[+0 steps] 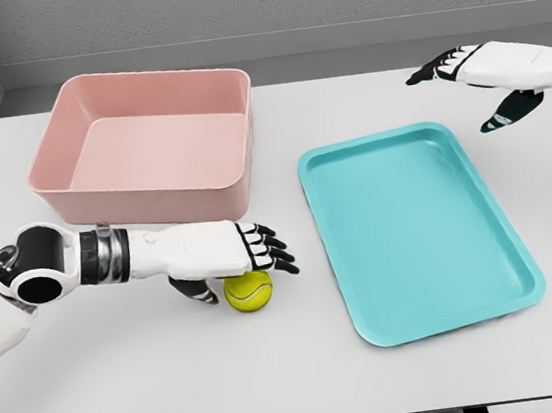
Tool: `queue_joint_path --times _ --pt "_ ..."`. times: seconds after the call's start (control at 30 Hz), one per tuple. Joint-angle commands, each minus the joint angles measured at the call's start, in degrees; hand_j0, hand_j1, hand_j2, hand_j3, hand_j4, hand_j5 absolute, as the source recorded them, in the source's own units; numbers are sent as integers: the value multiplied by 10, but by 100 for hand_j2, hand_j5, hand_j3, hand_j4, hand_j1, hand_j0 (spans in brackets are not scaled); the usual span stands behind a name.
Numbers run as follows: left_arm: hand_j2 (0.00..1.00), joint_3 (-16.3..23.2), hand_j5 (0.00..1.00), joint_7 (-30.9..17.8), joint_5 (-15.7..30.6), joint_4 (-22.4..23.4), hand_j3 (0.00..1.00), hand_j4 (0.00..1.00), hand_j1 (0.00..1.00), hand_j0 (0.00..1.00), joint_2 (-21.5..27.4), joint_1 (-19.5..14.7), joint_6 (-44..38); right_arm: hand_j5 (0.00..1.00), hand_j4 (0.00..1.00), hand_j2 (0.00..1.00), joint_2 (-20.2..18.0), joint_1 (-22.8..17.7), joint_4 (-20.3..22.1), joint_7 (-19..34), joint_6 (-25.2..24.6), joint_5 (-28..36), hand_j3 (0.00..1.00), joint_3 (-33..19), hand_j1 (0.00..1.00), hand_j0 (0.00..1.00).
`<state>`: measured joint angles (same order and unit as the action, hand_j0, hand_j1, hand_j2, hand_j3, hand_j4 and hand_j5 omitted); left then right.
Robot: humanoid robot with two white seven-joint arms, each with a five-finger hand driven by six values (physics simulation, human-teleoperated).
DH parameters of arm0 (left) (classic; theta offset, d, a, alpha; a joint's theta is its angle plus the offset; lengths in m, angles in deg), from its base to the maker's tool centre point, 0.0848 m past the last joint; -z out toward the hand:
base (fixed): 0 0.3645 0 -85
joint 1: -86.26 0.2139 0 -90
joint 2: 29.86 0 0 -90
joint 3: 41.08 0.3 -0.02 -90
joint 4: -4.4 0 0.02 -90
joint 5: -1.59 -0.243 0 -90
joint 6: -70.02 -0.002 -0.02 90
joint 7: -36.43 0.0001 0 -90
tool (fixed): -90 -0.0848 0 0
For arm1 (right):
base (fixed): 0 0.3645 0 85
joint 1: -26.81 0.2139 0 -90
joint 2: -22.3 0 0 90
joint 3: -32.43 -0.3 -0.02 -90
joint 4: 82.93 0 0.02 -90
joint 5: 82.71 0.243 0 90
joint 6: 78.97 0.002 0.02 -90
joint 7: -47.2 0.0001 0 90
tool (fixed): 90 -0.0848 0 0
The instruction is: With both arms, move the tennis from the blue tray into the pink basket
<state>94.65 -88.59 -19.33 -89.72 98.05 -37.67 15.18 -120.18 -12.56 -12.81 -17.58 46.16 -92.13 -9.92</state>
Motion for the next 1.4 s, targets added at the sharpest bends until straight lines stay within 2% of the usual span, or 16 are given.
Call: queue_joint_path --times 0.0,0.33,0.53,0.63,0.73,0.83,0.93,1.03,1.17,1.27,1.37 --pt "100 1 100 0 3 3 100 100 100 100 0 0 -2 100 100 100 -3 0 -1 1 -1 4 100 -3 100 100" --pt "100 9 100 0 -2 4 100 100 100 100 0 4 -2 100 100 100 -3 -5 0 -1 -1 4 100 -3 100 100" --pt "100 13 100 0 -22 11 100 100 100 100 -1 6 -2 100 100 100 -3 -5 0 -1 -1 4 100 -3 100 100" --pt "90 13 90 0 -24 11 90 90 90 90 -2 8 -2 100 100 100 -3 -5 0 -1 -1 4 100 -3 100 100" --pt "85 14 85 0 -26 11 85 85 85 85 -2 9 -2 100 100 100 -3 -5 0 -1 -1 4 100 -3 100 100" --pt "73 14 73 0 -26 11 73 73 73 73 -2 10 -2 100 100 100 -3 -5 0 -1 -1 4 100 -3 100 100" --pt "46 13 46 0 -21 11 46 46 46 46 1 11 -2 100 100 100 -3 -5 0 -1 -1 4 100 -3 100 100" --pt "40 12 40 0 -18 10 40 40 40 40 3 11 -2 100 100 100 -3 -5 0 -1 -1 4 100 -3 100 100" --pt "37 11 37 0 -17 6 37 37 37 37 4 14 -2 100 100 100 -3 -5 0 -1 -1 4 100 -3 100 100" --pt "31 4 31 0 -3 -8 31 31 31 31 8 13 -2 100 100 100 -3 -5 1 -1 -1 4 100 -3 100 100" --pt "31 1 31 0 12 -26 31 31 31 31 11 7 -2 100 100 100 -3 -4 1 -2 -1 4 100 -3 100 100"
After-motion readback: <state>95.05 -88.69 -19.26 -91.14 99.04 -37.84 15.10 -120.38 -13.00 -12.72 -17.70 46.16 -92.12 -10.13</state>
